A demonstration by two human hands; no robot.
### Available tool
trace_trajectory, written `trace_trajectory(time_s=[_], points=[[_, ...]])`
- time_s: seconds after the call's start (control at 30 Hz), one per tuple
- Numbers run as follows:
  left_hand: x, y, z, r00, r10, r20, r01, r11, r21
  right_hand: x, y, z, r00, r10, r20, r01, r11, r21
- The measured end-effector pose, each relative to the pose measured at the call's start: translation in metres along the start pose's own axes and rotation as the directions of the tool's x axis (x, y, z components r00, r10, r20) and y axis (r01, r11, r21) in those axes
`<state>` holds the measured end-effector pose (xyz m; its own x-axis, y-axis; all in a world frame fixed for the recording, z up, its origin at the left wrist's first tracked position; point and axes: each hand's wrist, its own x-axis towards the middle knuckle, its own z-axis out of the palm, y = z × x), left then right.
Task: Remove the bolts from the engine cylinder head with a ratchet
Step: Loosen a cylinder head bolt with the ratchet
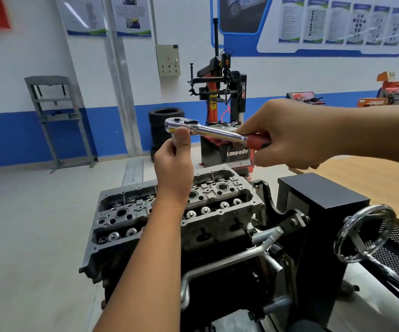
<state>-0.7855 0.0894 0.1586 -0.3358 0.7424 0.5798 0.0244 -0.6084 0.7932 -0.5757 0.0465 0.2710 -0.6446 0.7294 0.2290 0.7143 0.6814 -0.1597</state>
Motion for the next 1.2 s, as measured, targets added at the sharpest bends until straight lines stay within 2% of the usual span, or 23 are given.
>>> trace_trajectory(time_s=[0.07,0.17,0.2,0.27,0.3,0.33,0.43,0.5,0.67,0.8,0.87,0.93,1.0,1.03,1.1,1.13,1.2], points=[[0.001,-0.001,-0.001,1.000,0.003,-0.007,-0.003,1.000,0.003,0.009,0.013,-0.003,0.999,-0.047,-0.006,0.046,0.997,-0.056],[-0.001,-0.003,-0.001,0.999,-0.027,-0.024,0.026,0.999,-0.038,0.033,0.042,-0.006,0.972,-0.232,-0.039,0.211,0.933,-0.291],[-0.004,-0.004,-0.002,1.000,-0.012,-0.012,0.011,0.999,-0.030,0.048,0.054,-0.006,0.963,-0.257,-0.081,0.211,0.906,-0.366],[-0.012,-0.006,-0.004,1.000,0.026,0.014,-0.026,1.000,-0.013,0.080,0.061,-0.004,0.969,-0.179,-0.173,0.089,0.898,-0.430],[-0.015,-0.006,-0.006,0.999,0.038,0.005,-0.038,0.999,-0.015,0.098,0.055,0.001,0.966,-0.139,-0.219,0.030,0.898,-0.438],[-0.015,-0.005,-0.009,0.998,0.052,-0.017,-0.053,0.999,-0.013,0.114,0.042,0.007,0.956,-0.167,-0.241,0.041,0.889,-0.456],[-0.014,-0.004,-0.012,0.995,0.073,-0.069,-0.072,0.997,0.020,0.135,-0.014,0.030,0.889,-0.427,-0.167,0.346,0.865,-0.364],[-0.016,-0.002,-0.012,0.993,0.098,-0.065,-0.096,0.995,0.028,0.131,-0.035,0.034,0.862,-0.489,-0.130,0.439,0.851,-0.287],[-0.013,-0.004,-0.012,0.998,0.044,-0.046,-0.042,0.998,0.040,0.111,-0.025,0.024,0.770,-0.599,-0.222,0.549,0.798,-0.249],[-0.012,-0.007,-0.008,0.999,0.039,0.034,-0.041,0.997,0.064,0.098,-0.009,0.032,0.758,-0.611,-0.229,0.522,0.778,-0.349],[-0.010,-0.007,-0.006,0.999,0.024,0.042,-0.028,0.997,0.078,0.096,-0.009,0.028,0.720,-0.655,-0.229,0.547,0.739,-0.394],[-0.007,-0.009,-0.009,1.000,-0.002,0.027,0.001,0.998,0.058,0.103,-0.007,0.007,0.616,-0.669,-0.415,0.523,0.742,-0.419],[-0.005,-0.011,-0.018,1.000,-0.018,0.011,0.018,1.000,0.001,0.120,0.000,-0.027,0.511,-0.514,-0.689,0.372,0.855,-0.362],[-0.005,-0.011,-0.023,1.000,-0.020,0.006,0.020,0.999,-0.027,0.127,0.005,-0.041,0.500,-0.411,-0.762,0.298,0.908,-0.294],[-0.005,-0.014,-0.034,1.000,-0.015,0.015,0.016,0.998,-0.054,0.136,0.009,-0.047,0.551,-0.327,-0.768,0.282,0.939,-0.197],[-0.006,-0.016,-0.037,1.000,-0.021,0.022,0.021,0.999,-0.039,0.138,0.007,-0.036,0.607,-0.343,-0.717,0.317,0.932,-0.177],[-0.013,-0.023,-0.041,0.998,-0.058,0.005,0.058,0.996,0.062,0.139,-0.003,0.004,0.770,-0.378,-0.514,0.373,0.920,-0.120]])
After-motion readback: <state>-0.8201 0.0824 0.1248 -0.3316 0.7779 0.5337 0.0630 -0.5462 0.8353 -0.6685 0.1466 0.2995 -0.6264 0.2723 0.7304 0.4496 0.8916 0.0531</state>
